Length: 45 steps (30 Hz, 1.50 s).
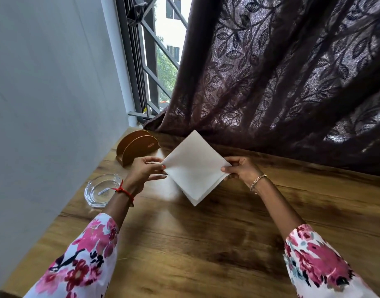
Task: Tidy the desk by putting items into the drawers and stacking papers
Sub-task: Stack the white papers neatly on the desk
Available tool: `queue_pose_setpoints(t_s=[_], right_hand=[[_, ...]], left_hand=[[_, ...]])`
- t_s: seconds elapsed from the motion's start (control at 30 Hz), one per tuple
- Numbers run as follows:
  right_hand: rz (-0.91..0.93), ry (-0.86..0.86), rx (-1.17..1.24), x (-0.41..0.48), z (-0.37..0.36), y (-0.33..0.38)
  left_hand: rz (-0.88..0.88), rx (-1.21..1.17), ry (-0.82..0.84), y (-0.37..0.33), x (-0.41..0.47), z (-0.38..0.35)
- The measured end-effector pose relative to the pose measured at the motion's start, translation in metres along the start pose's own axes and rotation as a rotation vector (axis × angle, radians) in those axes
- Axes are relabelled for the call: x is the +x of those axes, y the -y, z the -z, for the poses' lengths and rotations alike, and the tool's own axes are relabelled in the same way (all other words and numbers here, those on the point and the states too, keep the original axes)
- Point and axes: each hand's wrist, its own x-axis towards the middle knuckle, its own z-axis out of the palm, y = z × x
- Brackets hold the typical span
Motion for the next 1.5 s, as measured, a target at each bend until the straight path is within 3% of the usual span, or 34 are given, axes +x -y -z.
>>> queue_pose_setpoints(t_s=[0.27, 0.53, 0.7, 0.9, 1.13, 1.37, 1.5], right_hand=[[-0.020, 0.041, 0.177, -0.001, -0.001, 0.001], [-0.033, 0.269, 0.196, -0.006, 0.004, 0.002], [-0.039, 0.149, 0.201, 0.002, -0.010, 0.003], [-0.033, 0.156, 0.051, 0.020, -0.034, 0.013], [0.089, 0.141, -0.183, 0.050, -0.073, 0.035], [0.435, -0.012, -0.553, 0.094, -0.126, 0.062], [0.601, -0.064, -0.637, 0.120, -0.152, 0.076]], left_hand=[[0.171, -0.278, -0.014, -0.008, -0.005, 0.006], [0.324, -0.511, 0.019, -0.016, -0.013, 0.016], [0.350, -0.396, 0.089, -0.015, -0.013, 0.026], [0.181, 0.010, 0.015, -0.015, -0.014, 0.042], [-0.030, 0.166, -0.173, -0.017, -0.013, 0.073], [-0.243, 0.265, -0.504, -0.017, 0.005, 0.098], [-0.339, 0.361, -0.628, -0.016, 0.020, 0.104]])
